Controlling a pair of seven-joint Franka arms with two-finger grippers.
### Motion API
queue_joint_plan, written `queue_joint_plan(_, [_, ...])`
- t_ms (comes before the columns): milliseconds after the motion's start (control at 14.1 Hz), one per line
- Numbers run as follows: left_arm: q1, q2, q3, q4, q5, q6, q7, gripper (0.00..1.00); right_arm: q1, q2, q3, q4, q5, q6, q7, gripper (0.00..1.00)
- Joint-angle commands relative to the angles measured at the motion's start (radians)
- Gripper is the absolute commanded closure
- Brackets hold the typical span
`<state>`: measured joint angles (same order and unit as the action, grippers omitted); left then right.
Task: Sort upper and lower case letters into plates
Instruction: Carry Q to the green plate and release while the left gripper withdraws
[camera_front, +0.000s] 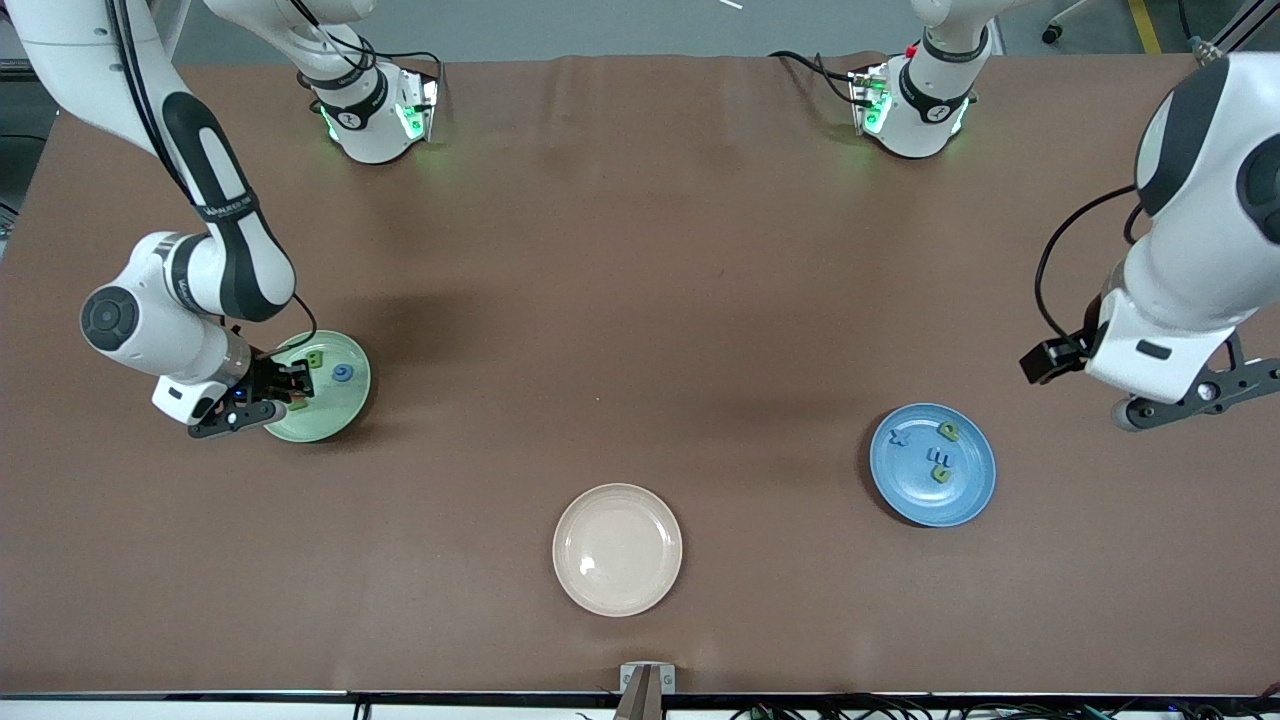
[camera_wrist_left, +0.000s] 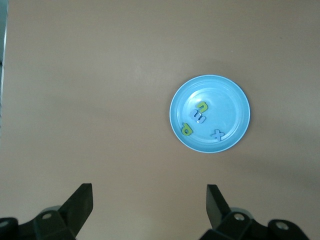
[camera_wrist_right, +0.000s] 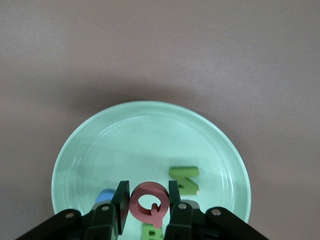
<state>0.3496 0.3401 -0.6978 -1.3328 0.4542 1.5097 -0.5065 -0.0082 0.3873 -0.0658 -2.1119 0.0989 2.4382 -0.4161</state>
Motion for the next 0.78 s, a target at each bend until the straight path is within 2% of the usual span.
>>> queue_joint_plan(0, [-0.001,-0.065,0.012,0.003,-0.040,-0.022,0.184,0.00,-0.004,0.039,0.014,0.035,-0.007,0.002,-0.001,0.89])
queue_joint_plan(71, [-0.018,-0.105,0.059,0.000,-0.101,-0.022,0.210,0.00,-0.003,0.057,0.014,0.052,-0.007,0.007,0.000,0.88])
queue_joint_plan(212, [-0.105,-0.183,0.270,-0.022,-0.309,-0.023,0.239,0.00,-0.001,0.081,0.014,0.064,-0.004,0.018,0.000,0.88])
queue_joint_plan(283, [-0.154,-0.211,0.358,-0.046,-0.339,-0.023,0.300,0.00,0.001,0.088,0.014,0.064,-0.001,0.025,0.000,0.86])
queue_joint_plan(424, [-0.191,-0.256,0.458,-0.091,-0.354,-0.023,0.455,0.00,0.007,0.094,0.015,0.064,0.002,0.032,0.003,0.86])
queue_joint_plan(566, [-0.217,-0.320,0.536,-0.161,-0.421,-0.022,0.483,0.00,0.010,0.105,0.015,0.066,0.004,0.033,0.003,0.86])
queue_joint_plan(707, [-0.238,-0.386,0.573,-0.235,-0.454,-0.020,0.480,0.00,0.010,0.123,0.015,0.078,0.004,0.036,0.003,0.85])
